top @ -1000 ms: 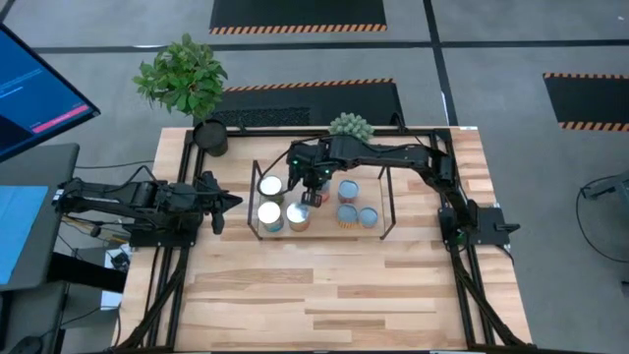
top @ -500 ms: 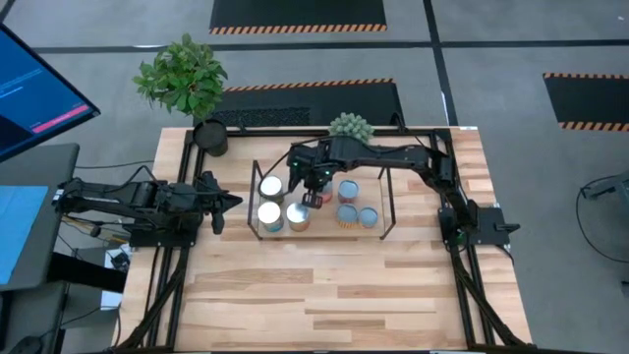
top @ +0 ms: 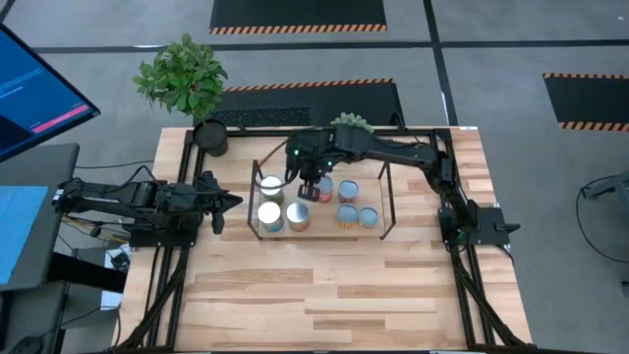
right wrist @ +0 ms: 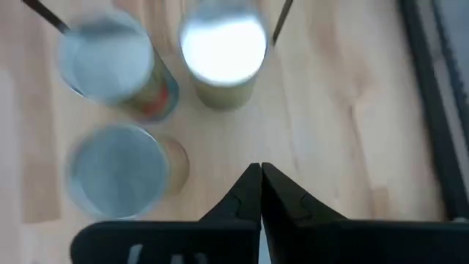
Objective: Pick and place cans onto a shelf
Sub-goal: Return to Home Position
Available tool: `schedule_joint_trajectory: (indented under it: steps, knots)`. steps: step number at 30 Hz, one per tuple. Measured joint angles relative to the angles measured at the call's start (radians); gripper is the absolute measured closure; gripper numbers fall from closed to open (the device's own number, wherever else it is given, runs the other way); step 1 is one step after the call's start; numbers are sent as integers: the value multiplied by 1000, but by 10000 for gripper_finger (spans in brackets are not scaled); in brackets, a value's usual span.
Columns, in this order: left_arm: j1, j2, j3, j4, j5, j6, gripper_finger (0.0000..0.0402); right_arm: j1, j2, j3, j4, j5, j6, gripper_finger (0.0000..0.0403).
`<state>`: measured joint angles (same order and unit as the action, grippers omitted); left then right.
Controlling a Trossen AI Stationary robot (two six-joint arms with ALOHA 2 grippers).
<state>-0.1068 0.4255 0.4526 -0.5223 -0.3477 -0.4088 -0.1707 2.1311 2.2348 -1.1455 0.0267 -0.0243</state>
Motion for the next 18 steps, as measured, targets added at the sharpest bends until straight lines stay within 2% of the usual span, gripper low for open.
schedule_joint_trajectory:
  steps: [3,4,8,12,14,18]
  knots:
    - [0,0,0,13,0,-2,393,6,-2,122,-101,1,21,371]
    - [0,0,0,15,0,-9,393,10,-16,124,-118,2,23,369]
    - [0,0,0,14,19,-85,393,21,-116,68,-184,25,11,365]
    - [0,0,0,9,37,-136,393,28,-184,66,-351,88,70,366]
    - [0,-1,0,-6,89,-143,393,38,-215,64,-439,113,63,367]
    - [-1,-14,0,-2,149,-129,393,68,-356,-10,-401,119,82,367]
